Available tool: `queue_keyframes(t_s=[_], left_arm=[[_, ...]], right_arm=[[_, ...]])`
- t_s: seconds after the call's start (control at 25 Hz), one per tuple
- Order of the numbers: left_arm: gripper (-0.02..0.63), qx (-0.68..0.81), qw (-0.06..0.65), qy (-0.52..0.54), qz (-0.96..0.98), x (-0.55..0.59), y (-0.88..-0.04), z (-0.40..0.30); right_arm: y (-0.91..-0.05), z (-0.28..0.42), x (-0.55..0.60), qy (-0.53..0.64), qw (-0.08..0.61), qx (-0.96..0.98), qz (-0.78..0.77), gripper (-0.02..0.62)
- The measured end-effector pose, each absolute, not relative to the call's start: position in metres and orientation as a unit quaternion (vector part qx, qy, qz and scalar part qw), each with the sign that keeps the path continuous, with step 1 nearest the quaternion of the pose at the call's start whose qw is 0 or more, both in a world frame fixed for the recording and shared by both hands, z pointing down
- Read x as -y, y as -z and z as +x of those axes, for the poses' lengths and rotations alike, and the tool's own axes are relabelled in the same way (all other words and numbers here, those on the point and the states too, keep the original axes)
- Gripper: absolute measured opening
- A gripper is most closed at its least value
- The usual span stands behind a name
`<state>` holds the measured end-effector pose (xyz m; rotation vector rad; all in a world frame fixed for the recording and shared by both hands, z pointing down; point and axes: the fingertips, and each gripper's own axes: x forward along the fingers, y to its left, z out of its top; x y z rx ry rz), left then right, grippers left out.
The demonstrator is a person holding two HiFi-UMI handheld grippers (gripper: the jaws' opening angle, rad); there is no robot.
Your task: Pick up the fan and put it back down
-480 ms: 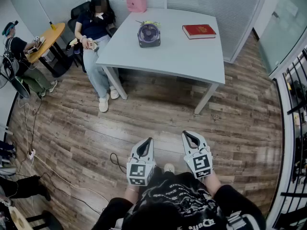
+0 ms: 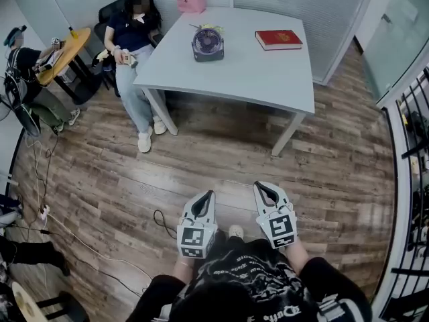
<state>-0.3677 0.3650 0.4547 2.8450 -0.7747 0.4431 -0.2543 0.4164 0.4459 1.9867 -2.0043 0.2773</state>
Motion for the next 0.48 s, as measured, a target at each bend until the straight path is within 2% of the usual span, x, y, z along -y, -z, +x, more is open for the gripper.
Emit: queue_keyframes(t_s=[0.48], left_arm=[[0.020, 0.260, 0.089, -0.147, 0.950, -0.3581, -0.4553, -0.3696]], right_arm=[[-0.4472, -0.2522, -0.4111, -0.101, 0.140, 0.689, 0.704, 0.008]])
